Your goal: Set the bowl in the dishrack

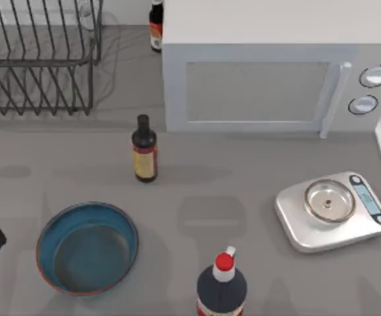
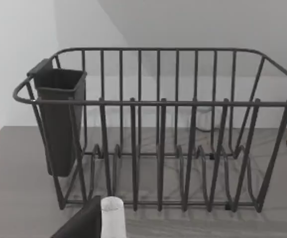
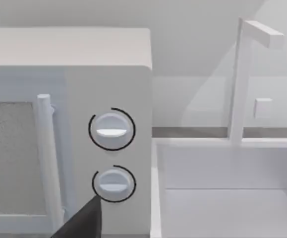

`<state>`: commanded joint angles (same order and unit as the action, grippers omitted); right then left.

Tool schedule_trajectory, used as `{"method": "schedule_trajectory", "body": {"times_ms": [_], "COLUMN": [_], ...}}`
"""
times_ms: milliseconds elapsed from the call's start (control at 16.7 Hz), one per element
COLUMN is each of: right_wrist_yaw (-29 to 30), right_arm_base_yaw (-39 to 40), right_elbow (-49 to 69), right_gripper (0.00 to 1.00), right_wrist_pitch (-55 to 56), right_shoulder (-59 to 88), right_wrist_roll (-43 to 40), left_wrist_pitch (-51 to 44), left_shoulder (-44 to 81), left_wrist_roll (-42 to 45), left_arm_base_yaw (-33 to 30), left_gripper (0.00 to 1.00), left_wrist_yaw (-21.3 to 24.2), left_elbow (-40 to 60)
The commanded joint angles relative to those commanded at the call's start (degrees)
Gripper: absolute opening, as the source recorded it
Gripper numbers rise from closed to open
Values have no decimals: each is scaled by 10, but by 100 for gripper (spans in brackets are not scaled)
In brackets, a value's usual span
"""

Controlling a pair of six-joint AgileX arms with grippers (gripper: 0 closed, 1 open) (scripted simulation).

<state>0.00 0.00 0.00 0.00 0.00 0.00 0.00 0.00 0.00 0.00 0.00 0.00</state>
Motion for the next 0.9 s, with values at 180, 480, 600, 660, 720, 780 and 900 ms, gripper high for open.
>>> {"method": "schedule_trajectory", "body": {"times_ms": [180, 480, 600, 660, 720, 780, 900], "right_wrist_yaw": [0, 0, 0, 0, 0, 0, 0], "right_arm_base_yaw": [0, 0, 0, 0, 0, 0, 0], "right_elbow": [0, 0, 0, 0, 0, 0, 0], "right_gripper": [100, 100, 100, 100, 100, 100, 100], "right_wrist_pitch": [0, 0, 0, 0, 0, 0, 0], "right_shoulder": [0, 0, 0, 0, 0, 0, 0], "right_wrist_roll": [0, 0, 0, 0, 0, 0, 0], "left_wrist_pitch": [-6, -104, -168, -203, -240, -278, -356], "left_shoulder": [6, 128, 219, 273, 332, 393, 515], "left_wrist_roll": [-3, -61, -98, -118, -138, -159, -202], "left_arm_base_yaw": [-3, -62, -99, -119, -140, -162, -206], "left_gripper": [100, 100, 100, 100, 100, 100, 100], "left_wrist_yaw": [0, 0, 0, -1, -1, -1, -1], "left_elbow": [6, 119, 193, 233, 274, 315, 398]}}
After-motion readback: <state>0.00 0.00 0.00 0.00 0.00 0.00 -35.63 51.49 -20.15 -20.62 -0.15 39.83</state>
